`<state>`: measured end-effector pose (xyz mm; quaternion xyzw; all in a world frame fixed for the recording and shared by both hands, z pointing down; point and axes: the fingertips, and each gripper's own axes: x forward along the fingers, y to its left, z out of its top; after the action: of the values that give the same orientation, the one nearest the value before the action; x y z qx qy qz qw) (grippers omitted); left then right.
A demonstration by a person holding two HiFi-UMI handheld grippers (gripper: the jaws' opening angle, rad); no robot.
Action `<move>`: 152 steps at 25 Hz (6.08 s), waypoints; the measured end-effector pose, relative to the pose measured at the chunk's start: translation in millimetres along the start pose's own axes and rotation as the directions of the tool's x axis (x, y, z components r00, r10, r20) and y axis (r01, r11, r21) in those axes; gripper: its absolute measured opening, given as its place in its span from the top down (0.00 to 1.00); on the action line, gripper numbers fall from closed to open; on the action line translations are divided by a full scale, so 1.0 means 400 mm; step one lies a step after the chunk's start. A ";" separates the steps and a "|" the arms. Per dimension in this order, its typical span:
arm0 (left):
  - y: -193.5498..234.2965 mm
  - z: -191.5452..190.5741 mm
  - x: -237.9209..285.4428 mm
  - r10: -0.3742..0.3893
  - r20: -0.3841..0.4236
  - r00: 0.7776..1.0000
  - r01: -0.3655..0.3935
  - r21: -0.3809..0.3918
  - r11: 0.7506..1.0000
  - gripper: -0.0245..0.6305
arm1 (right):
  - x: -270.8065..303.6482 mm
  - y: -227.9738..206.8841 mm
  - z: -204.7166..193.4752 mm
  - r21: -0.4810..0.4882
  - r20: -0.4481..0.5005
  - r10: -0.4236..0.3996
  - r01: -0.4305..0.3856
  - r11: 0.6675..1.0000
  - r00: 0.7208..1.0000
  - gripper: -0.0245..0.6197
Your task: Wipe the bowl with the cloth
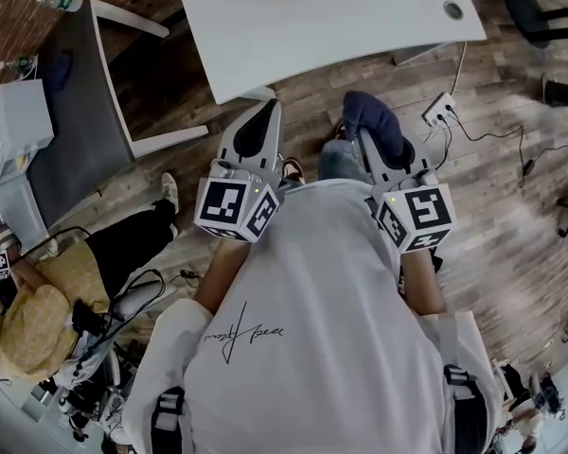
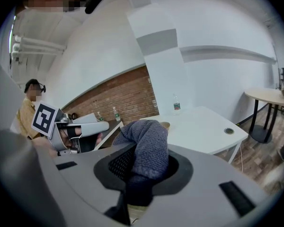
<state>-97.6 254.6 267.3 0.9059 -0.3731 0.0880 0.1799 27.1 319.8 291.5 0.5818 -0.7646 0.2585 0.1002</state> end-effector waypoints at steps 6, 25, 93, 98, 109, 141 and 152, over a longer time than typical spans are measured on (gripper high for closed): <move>-0.049 0.036 0.121 0.029 -0.001 1.000 -0.029 0.019 0.999 0.97 | 0.030 -0.109 0.050 -0.009 -0.008 0.048 -0.049 0.999 0.999 0.85; -0.101 0.063 0.283 0.130 0.013 0.991 -0.131 0.078 0.988 0.97 | 0.075 -0.262 0.088 -0.011 -0.060 0.152 -0.153 0.988 0.987 0.85; 0.416 0.112 0.561 0.098 -0.085 0.992 -0.092 0.074 0.993 0.92 | 0.701 -0.231 0.290 -0.064 -0.213 0.175 -0.193 0.979 0.961 0.85; 0.433 0.090 0.570 0.085 -0.102 0.991 -0.081 0.047 0.996 0.91 | 0.712 -0.235 0.281 -0.052 -0.227 0.167 -0.183 0.982 0.959 0.85; 0.473 0.025 0.593 0.090 -0.170 0.981 -0.095 -0.022 0.995 0.90 | 0.727 -0.264 0.280 -0.047 -0.240 0.147 -0.163 0.985 0.959 0.85; 0.593 -0.155 0.725 0.156 -0.390 0.908 -0.263 -0.240 0.934 0.79 | 0.799 -0.311 0.252 -0.017 -0.269 0.140 -0.150 0.989 0.953 0.85; 0.597 -0.187 0.761 0.151 -0.434 0.888 -0.277 -0.245 0.929 0.79 | 0.815 -0.340 0.237 0.004 -0.286 0.129 -0.133 0.991 0.950 0.85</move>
<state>-53.4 -69.0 487.8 0.7823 -0.4350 0.2367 0.3779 70.5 -27.6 397.2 0.4856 -0.7811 0.3398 0.1965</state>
